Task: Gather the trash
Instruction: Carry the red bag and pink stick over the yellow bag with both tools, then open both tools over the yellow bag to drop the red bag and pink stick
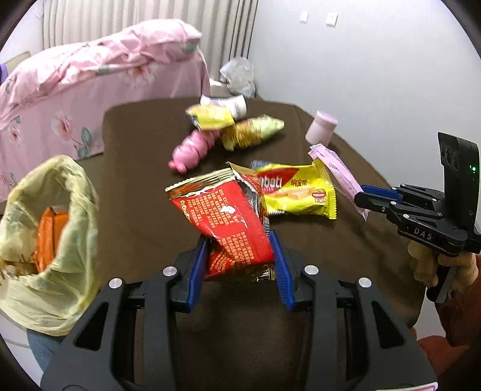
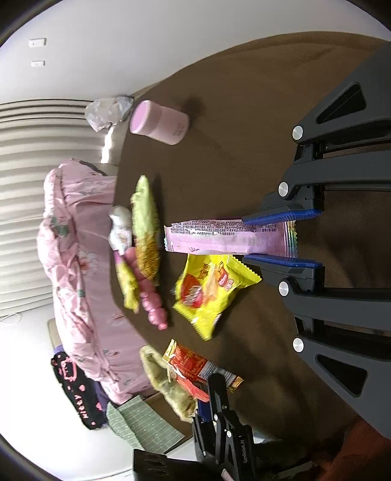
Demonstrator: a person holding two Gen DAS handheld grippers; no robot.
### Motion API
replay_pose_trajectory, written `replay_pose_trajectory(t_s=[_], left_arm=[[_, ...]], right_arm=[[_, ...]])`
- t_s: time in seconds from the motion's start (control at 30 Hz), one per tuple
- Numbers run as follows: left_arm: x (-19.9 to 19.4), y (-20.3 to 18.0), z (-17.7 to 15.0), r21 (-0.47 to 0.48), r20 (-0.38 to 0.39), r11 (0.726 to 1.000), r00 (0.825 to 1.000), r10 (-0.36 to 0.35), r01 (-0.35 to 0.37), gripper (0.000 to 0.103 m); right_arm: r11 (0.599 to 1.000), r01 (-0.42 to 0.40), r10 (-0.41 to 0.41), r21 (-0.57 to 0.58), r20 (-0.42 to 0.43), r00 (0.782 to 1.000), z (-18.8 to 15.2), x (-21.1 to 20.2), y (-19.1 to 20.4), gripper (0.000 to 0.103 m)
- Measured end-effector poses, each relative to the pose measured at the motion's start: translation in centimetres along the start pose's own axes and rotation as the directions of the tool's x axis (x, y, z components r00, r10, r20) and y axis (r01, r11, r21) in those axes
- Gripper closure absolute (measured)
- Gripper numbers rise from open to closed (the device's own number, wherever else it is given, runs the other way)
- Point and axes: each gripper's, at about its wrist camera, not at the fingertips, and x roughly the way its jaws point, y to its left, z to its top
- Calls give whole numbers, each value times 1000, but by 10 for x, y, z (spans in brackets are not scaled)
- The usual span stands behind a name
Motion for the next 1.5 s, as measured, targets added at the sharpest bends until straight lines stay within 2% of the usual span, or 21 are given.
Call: replay_pose_trajectory(t_s=[0.23,0.4,0.47,0.53,0.6,0.77,1.03,1.23,1.37,1.5], left_arm=[[-40,36,15,-72,106,995,992,74,-66,64],[-76,80,19,-163,183,976,968,173,-144,64],[-90,99,18,-206,205,964,956,209,-167,64],[-99,112,15,-240,216,954,949,230,-177,64],[-106,127,12,-284,223,943,945,240,-173,64],[-114,146,2,-330,243,928,935,260,-173,64],[-119,179,-10,-418,233,884,915,329,-211,64],[-110,197,-17,-466,192,846,904,382,-258,64],[-99,208,-22,-499,153,827,912,380,-260,64],[-90,219,-29,-534,128,810,923,362,-243,64]], right_arm=[[995,-6,16,-100,97,995,39,-22,35,83],[980,-31,64,-198,163,985,74,-31,77,83],[968,-15,61,-249,177,982,87,-29,97,83],[960,-1,57,-280,194,979,95,-29,109,83],[956,-21,83,-293,198,977,106,-26,122,83],[937,-75,138,-341,163,977,120,-11,150,83],[904,-143,207,-402,120,971,128,14,191,83],[885,-260,300,-386,45,953,139,49,212,83],[864,-341,360,-371,-19,933,145,80,227,83],[852,-382,385,-358,-68,920,147,106,237,83]])
